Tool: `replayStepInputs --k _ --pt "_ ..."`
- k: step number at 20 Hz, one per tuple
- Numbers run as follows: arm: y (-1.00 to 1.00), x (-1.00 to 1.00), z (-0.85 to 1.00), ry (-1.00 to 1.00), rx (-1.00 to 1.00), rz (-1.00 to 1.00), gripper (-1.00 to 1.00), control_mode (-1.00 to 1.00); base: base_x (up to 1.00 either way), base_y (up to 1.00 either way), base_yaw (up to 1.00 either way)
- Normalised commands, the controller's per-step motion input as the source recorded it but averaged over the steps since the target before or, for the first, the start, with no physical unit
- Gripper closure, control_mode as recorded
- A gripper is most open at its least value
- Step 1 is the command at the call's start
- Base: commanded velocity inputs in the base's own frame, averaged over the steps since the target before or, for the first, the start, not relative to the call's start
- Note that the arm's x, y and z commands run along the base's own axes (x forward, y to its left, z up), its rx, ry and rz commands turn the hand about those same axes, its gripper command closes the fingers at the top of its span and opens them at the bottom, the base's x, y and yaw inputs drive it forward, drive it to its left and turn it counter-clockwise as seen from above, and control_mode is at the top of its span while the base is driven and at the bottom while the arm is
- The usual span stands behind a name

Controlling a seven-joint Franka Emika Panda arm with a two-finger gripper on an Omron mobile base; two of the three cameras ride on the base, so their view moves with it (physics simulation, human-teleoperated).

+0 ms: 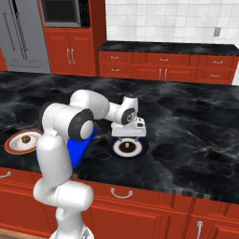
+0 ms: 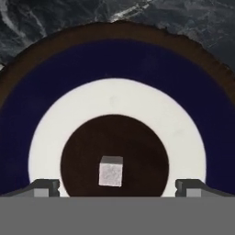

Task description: Move the dessert items from the plates to the tray.

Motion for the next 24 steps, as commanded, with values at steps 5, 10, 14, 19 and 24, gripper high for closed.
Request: replayStepInputs --k 5,10,14,19,24 --pt "0.0 0.05 -0.07 0.1 0.0 0.0 -1.0 -1.0 0.0 0.0 0.0" --pt "0.0 0.0 -0.01 0.07 0.0 0.0 -1.0 -1.0 0.0 0.0 0.0" --pt "0.0 -0.04 -0.01 0.07 0.0 0.0 -1.0 -1.0 0.0 0.0 0.0" --pt "0.0 -0.18 0.0 0.04 0.0 0.0 -1.0 -1.0 0.0 0.0 0.0" --pt "0.06 -0.2 0.0 -0.02 0.0 0.0 -1.0 -1.0 0.0 0.0 0.0"
